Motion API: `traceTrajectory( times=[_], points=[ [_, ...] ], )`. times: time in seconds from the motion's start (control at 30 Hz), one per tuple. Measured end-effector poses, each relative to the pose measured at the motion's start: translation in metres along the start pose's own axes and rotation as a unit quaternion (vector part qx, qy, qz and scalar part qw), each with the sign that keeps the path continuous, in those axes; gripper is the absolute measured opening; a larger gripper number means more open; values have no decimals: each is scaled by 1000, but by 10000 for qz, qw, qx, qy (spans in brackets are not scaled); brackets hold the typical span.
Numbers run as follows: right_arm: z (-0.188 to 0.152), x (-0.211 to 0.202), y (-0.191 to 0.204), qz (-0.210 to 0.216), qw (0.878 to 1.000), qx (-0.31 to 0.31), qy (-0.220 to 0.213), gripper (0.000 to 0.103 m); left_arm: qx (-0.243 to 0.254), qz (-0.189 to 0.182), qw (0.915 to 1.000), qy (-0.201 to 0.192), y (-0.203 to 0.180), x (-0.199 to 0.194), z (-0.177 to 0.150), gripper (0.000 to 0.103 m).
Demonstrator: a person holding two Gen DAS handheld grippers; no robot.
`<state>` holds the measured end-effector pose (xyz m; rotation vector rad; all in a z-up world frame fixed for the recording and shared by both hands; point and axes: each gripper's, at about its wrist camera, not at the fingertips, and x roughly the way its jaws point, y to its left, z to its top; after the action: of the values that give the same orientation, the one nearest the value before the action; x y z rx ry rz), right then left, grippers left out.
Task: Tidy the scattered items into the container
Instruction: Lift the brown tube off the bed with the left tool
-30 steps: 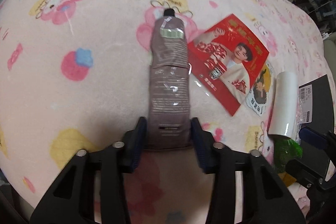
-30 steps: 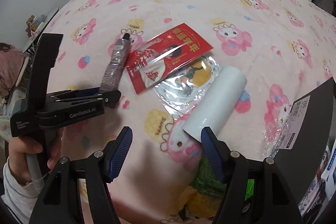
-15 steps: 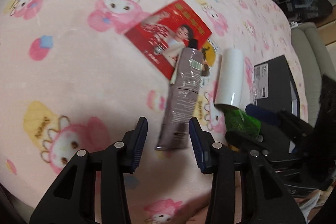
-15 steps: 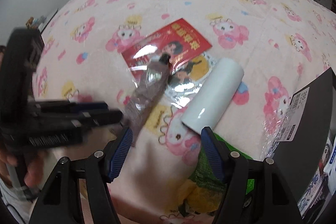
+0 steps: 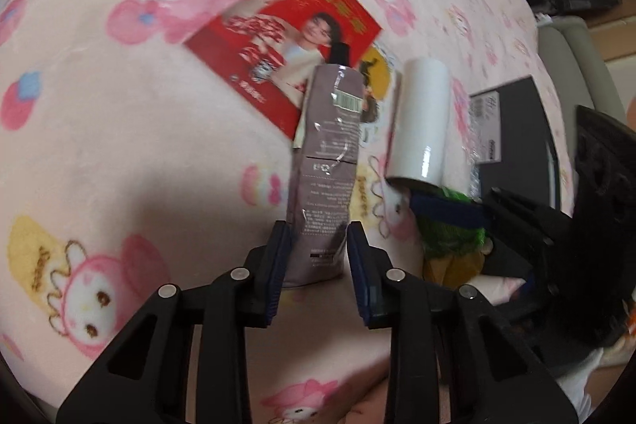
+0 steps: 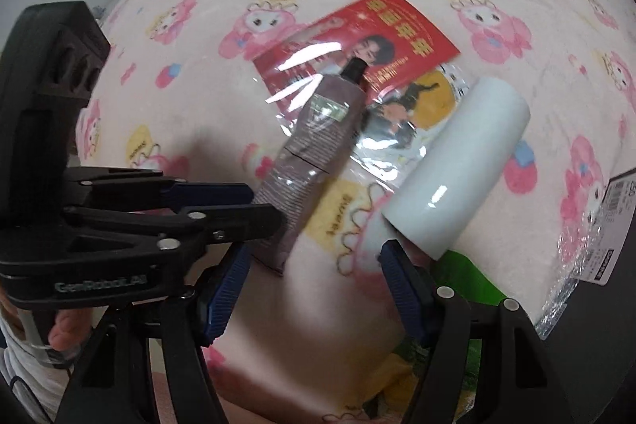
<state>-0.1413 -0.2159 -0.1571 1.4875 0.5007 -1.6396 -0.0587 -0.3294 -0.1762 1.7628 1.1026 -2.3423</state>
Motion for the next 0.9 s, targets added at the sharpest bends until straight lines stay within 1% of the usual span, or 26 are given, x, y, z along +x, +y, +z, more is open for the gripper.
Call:
traceTrajectory(
  times=[0.03, 0.1, 0.17, 0.23, 0.27, 0.33, 0.37, 0.43, 0.47, 0.5, 0.57, 0.63, 0.7, 0.73, 0.77, 0.83, 0.9],
  points=[
    [0, 1, -2, -38, 10000, 32, 7, 66, -15, -25, 10000, 6, 2, 0, 0, 34],
    [2, 2, -3, 6, 10000, 80, -25, 66, -44, -74, 10000, 18, 5, 1, 1, 35],
    [7, 4, 0, 64, 9999, 85, -55, 66, -95, -131, 9999, 18, 8, 2, 1, 34],
    [9, 8, 7, -76, 9999, -78, 12, 66, -147, -199, 9997, 1, 7, 5, -1, 30],
    [9, 10, 10, -155, 9997, -168, 36, 66, -200, -357, 9992, 49, 7, 6, -2, 30],
    [7, 13, 13, -132, 9996, -224, 69, 66, -340, -856, 9955, 229, 7, 10, -3, 35],
    [8, 14, 12, -110, 9998, -182, 69, 66, -354, -1004, 9939, 284, 5, 13, -3, 36],
    [8, 15, 11, -78, 9999, -114, 67, 66, -303, -1141, 9925, 330, -2, 15, -3, 39],
    [9, 15, 10, -64, 9999, -104, 58, 66, -230, -1149, 9926, 326, -6, 14, -2, 39],
    [10, 16, 10, -24, 9999, -88, 46, 66, -158, -1158, 9926, 322, -10, 14, -1, 44],
    [13, 16, 7, 33, 10000, -38, 18, 66, -67, -1142, 9930, 295, -14, 12, 1, 45],
    [15, 17, 1, -11, 9999, 96, -28, 64, -123, -965, 9951, 201, -11, 9, 7, 45],
    [14, 17, -9, -125, 9991, 394, -100, 61, -217, -756, 9969, 76, -5, 8, 13, 45],
    [12, 17, -15, -136, 9983, 558, -140, 61, -250, -713, 9971, 34, -4, 9, 16, 45],
    [11, 15, -19, -197, 9973, 677, -200, 61, -259, -734, 9970, 25, -4, 12, 20, 45],
    [9, 9, -22, -429, 9958, 733, -350, 53, -262, -812, 9963, 60, -6, 19, 27, 45],
    [11, 6, -21, -375, 9958, 748, -366, 53, -300, -832, 9960, 151, -9, 29, 32, 45]
  ],
)
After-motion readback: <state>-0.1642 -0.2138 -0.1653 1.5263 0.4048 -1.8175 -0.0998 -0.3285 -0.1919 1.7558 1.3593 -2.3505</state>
